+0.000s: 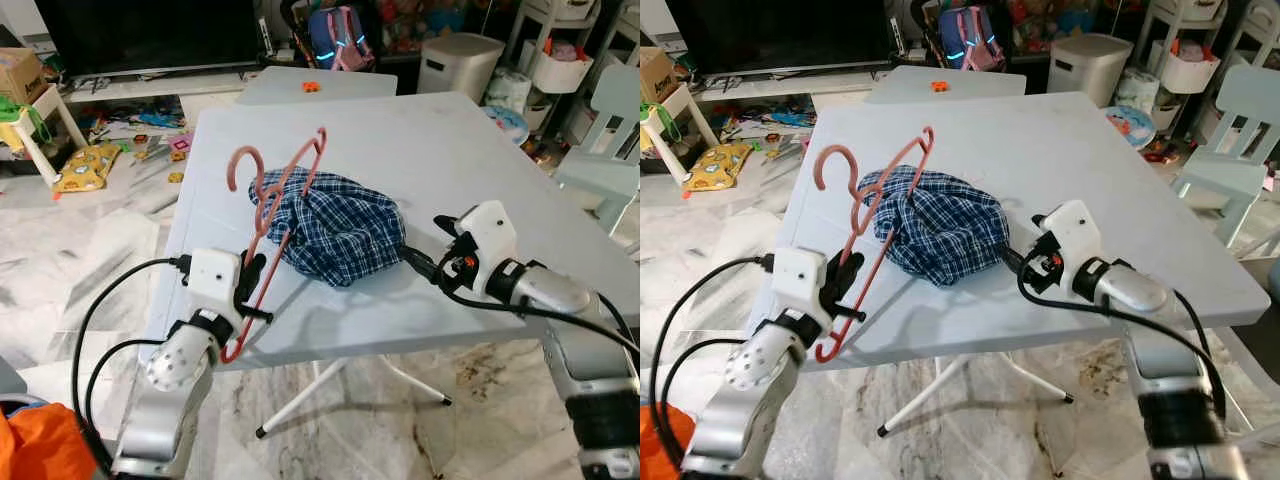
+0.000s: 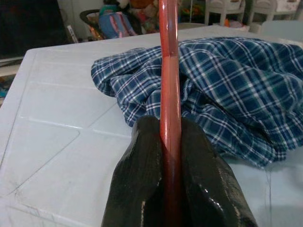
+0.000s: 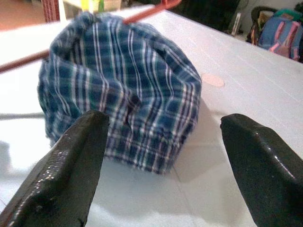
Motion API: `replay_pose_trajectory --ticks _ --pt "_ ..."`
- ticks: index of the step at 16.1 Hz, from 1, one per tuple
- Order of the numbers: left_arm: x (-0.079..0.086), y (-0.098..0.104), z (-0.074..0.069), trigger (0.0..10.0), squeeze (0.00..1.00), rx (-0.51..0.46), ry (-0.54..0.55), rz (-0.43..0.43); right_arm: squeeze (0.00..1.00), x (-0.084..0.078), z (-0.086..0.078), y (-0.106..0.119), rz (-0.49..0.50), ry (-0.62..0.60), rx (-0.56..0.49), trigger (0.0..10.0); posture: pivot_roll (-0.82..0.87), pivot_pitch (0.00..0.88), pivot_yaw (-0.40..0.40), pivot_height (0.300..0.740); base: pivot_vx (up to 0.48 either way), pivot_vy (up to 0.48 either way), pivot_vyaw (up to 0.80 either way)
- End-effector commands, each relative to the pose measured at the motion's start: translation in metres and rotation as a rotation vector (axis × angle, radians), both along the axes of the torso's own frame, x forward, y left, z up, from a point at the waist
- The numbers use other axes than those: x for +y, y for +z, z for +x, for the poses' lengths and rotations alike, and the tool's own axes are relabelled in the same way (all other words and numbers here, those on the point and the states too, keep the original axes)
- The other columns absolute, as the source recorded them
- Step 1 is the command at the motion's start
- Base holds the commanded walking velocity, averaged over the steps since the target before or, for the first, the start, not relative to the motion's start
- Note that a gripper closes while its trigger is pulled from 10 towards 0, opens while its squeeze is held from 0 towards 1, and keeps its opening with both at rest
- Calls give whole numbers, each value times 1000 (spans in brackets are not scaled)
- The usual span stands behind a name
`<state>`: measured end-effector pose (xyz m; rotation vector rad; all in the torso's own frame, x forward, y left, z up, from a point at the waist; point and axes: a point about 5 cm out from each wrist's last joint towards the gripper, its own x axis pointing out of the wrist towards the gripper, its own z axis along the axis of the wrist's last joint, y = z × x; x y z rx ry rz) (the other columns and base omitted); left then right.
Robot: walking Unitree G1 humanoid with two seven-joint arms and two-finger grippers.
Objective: Hang hanger
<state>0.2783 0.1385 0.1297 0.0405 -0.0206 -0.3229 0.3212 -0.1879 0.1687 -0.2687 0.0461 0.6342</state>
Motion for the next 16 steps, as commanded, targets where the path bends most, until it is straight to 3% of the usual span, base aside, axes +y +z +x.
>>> replay_pose_trajectory --ticks 1,2,3,4,7,12,16 --pt "-1 12 -1 10000 0 -44 -16 -11 1000 0 -3 7 28 -14 -24 10000 -156 50 55 740 0 0 0" --pt "0 15 0 10000 0 -57 -4 8 1000 0 -3 7 38 -43 -37 10000 -155 50 53 740 0 0 0" --pt "-1 15 0 10000 0 -57 -4 14 553 -1 -1 8 48 -73 -41 10000 -155 50 51 740 0 0 0" --pt "-2 15 2 10000 0 -50 11 23 0 -2 2 8 79 -123 -43 10000 -156 50 50 740 0 0 0" --pt "-10 15 4 10000 0 -41 0 26 0 -3 8 11 101 -220 -65 10000 -151 52 52 740 0 0 0" --pt "-11 18 7 10000 0 -44 -62 79 0 -1 11 14 251 -257 7 10000 -137 49 67 740 -256 0 0" --pt "-7 17 10 10000 0 -54 -134 145 0 -12 16 11 213 -382 -7 10000 -136 0 66 740 -255 0 0"
